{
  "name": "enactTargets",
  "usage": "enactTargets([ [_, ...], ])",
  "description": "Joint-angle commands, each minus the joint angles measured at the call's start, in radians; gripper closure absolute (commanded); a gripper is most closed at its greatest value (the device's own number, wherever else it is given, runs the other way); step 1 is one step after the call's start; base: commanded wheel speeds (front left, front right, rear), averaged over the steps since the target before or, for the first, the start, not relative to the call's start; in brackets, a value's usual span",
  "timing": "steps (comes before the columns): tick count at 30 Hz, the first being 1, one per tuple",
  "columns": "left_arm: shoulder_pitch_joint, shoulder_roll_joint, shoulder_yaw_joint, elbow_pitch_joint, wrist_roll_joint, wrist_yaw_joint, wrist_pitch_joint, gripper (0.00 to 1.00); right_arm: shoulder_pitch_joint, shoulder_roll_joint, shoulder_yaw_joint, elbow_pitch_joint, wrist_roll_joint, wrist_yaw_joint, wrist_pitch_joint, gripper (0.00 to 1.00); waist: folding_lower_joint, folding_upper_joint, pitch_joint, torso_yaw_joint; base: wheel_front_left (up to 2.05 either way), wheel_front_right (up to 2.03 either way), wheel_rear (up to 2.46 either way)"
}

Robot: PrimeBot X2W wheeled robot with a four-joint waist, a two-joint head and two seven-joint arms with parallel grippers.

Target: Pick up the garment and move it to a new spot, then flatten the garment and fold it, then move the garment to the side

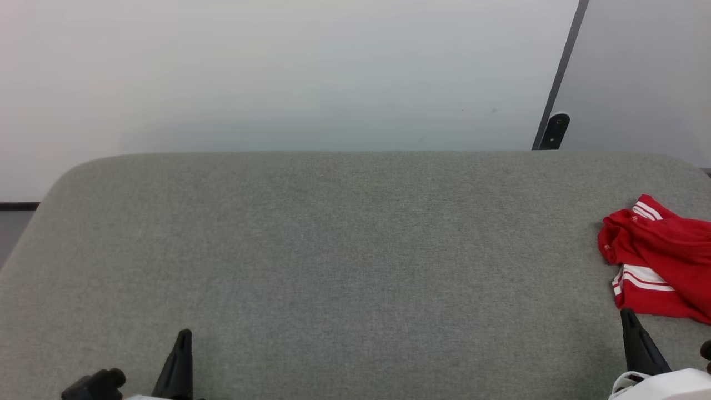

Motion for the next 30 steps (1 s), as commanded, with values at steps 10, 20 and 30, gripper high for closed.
enactTargets([
  [10, -0.047, -0.013, 0.021, -0.019, -0.162, -0.001, 0.046, 1.0, -0.04, 0.02, -0.025, -0.029, 0.167, 0.0, 0.045, 1.0, 0.0, -0.0001, 0.006, 0.003, 0.0, 0.0, 0.0],
  [20, -0.064, -0.029, 0.033, -0.02, -0.282, -0.001, 0.083, 1.0, -0.047, 0.041, -0.039, -0.038, 0.29, 0.0, 0.082, 1.0, 0.0, -0.0001, 0.011, 0.006, 0.0, 0.0, 0.0],
  [30, -0.077, -0.042, 0.043, -0.021, -0.379, -0.001, 0.114, 1.0, -0.055, 0.058, -0.049, -0.046, 0.39, -0.001, 0.112, 1.0, 0.0, -0.0001, 0.015, 0.009, 0.0, 0.0, 0.0],
])
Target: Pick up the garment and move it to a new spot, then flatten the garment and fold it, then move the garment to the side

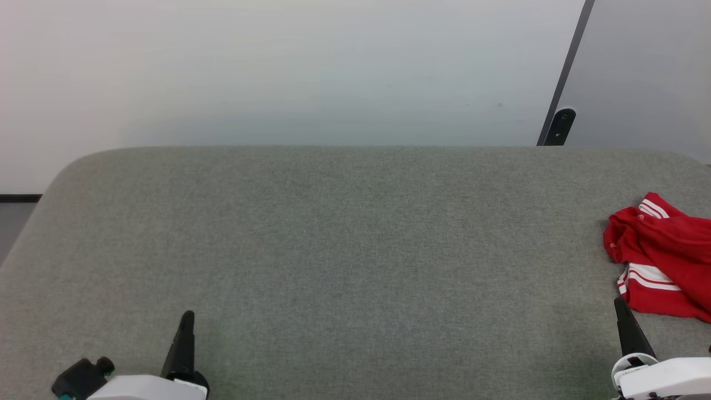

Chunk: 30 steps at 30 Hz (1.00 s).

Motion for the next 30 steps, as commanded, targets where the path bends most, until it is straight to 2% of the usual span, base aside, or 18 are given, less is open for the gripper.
enactTargets([
  [1, -0.021, 0.001, 0.007, -0.013, -0.025, -0.001, 0.007, 1.0, -0.031, 0.0, -0.007, -0.015, 0.027, -0.001, 0.006, 1.0, 0.0, 0.0, 0.001, 0.0, 0.0, 0.0, 0.0],
  [30, -0.056, -0.034, 0.033, -0.014, -0.285, -0.002, 0.089, 1.0, -0.046, 0.045, -0.036, -0.033, 0.293, -0.001, 0.086, 1.0, 0.0, 0.0, 0.015, 0.009, 0.0, 0.0, 0.0],
])
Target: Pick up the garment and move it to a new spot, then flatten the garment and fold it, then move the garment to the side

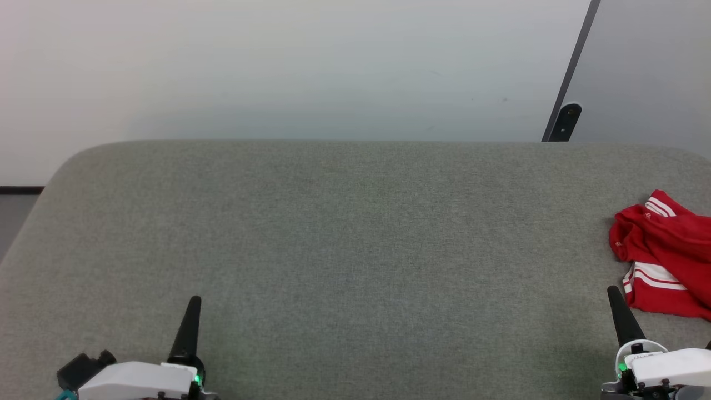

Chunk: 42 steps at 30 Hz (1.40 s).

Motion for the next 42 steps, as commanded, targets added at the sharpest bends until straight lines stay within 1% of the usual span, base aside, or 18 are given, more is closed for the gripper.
enactTargets([
  [1, -0.017, -0.001, 0.006, -0.007, -0.022, -0.002, 0.006, 1.0, -0.022, 0.003, -0.006, -0.01, 0.021, -0.001, 0.006, 1.0, -0.0001, -0.0001, 0.001, 0.0, 0.0, 0.0, 0.0],
  [23, -0.037, -0.022, 0.021, -0.007, -0.179, -0.003, 0.056, 1.0, -0.03, 0.031, -0.023, -0.021, 0.185, -0.001, 0.053, 1.0, -0.0001, -0.0001, 0.012, 0.007, 0.0, 0.0, 0.0],
  [42, -0.052, -0.039, 0.032, -0.007, -0.294, -0.003, 0.091, 1.0, -0.037, 0.051, -0.034, -0.029, 0.303, -0.001, 0.09, 1.0, -0.0001, -0.0001, 0.022, 0.012, 0.0, 0.0, 0.0],
])
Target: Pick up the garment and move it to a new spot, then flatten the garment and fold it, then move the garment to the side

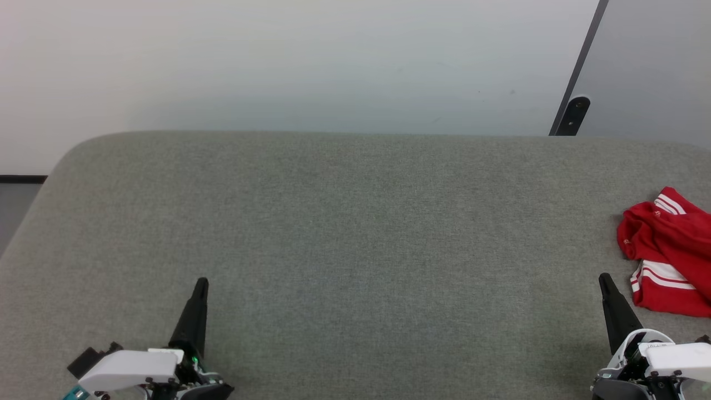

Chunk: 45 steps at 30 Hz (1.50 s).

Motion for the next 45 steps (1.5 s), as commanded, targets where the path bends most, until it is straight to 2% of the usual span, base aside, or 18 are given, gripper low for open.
enactTargets([
  [1, -0.011, -0.003, 0.004, -0.002, -0.014, -0.003, 0.003, 1.0, -0.015, 0.004, -0.004, -0.005, 0.019, -0.001, 0.006, 1.0, 0.0, 0.0, 0.001, 0.0, 0.0, 0.0, 0.0],
  [7, -0.016, -0.007, 0.007, -0.002, -0.046, -0.003, 0.014, 1.0, -0.017, 0.011, -0.007, -0.008, 0.05, -0.001, 0.016, 1.0, 0.0, 0.0, 0.004, 0.002, 0.0, 0.0, 0.0],
  [45, -0.015, -0.006, 0.007, -0.002, -0.045, -0.003, 0.015, 1.0, -0.012, 0.01, -0.006, -0.007, 0.049, -0.001, 0.015, 1.0, 0.0, 0.0, 0.004, 0.002, 0.0, 0.0, 0.0],
])
